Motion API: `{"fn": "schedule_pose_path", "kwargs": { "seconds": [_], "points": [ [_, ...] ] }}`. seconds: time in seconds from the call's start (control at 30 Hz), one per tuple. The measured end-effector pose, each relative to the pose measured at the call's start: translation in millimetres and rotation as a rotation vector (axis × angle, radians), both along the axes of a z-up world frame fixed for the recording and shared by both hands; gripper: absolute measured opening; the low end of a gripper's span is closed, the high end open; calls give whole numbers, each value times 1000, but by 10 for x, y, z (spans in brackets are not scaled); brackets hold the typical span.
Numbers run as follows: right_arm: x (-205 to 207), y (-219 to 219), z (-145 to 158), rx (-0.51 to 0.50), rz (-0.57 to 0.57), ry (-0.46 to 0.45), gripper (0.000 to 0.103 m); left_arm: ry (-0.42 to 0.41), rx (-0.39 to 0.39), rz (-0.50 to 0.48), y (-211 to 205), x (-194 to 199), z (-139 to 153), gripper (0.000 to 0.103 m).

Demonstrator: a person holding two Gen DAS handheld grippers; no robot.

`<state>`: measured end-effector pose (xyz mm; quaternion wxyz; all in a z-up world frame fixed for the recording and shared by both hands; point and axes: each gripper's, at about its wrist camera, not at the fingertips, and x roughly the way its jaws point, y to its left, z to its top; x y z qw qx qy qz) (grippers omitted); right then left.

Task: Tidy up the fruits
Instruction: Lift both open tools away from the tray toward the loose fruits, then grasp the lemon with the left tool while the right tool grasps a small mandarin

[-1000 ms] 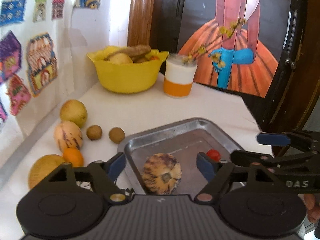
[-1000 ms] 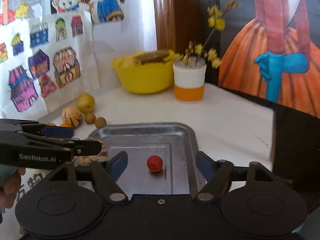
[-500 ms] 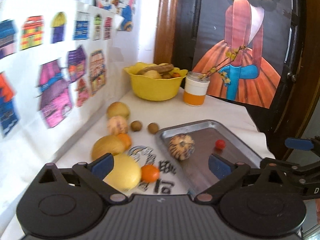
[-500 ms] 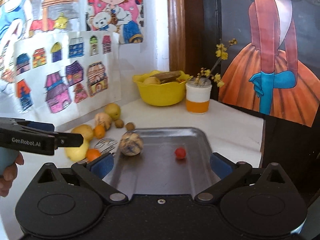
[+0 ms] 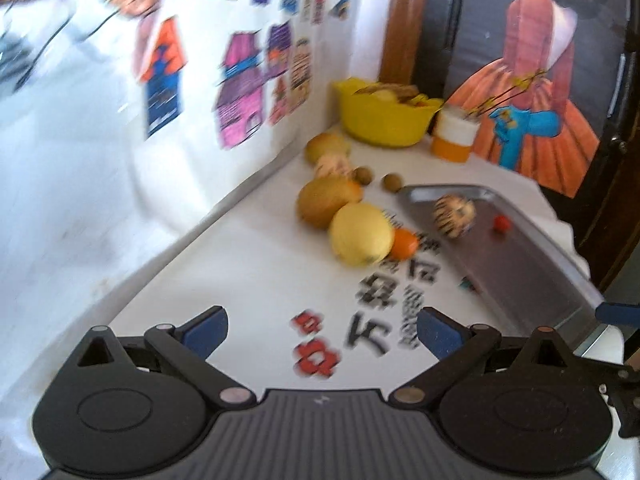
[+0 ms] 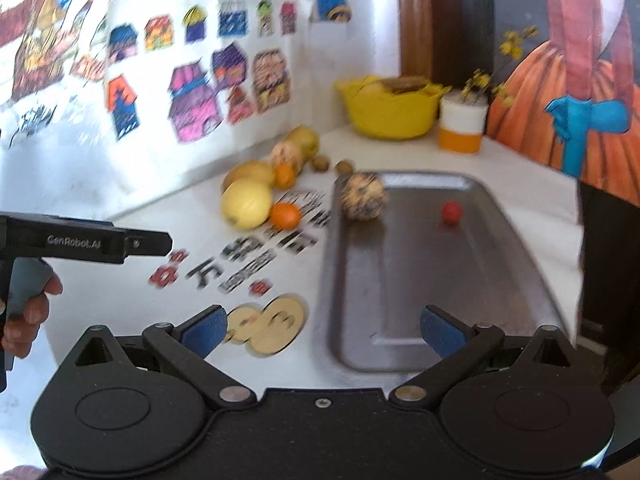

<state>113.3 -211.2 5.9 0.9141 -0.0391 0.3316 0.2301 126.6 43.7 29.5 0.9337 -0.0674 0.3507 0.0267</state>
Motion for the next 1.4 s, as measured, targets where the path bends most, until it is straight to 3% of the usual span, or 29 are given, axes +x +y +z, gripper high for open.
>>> {"fn": "schedule_pose_path", "kwargs": {
  "seconds": [0.17,0.43,0.97,1.4],
  "points": [
    [-63,203,-78,-3,25,50,102,36,5,27,167,-140,-139,102],
    [-17,396,-101,-26,65,67,102,16,44,5,191,-241,-139,102],
    [439,613,-150,-188,207,-97,102,7,8,-3,37,404,-87,102],
    [1139,749,-188,-221,319,-159,76,24,-86,-24,-129,1080,-164,102]
  ]
}}
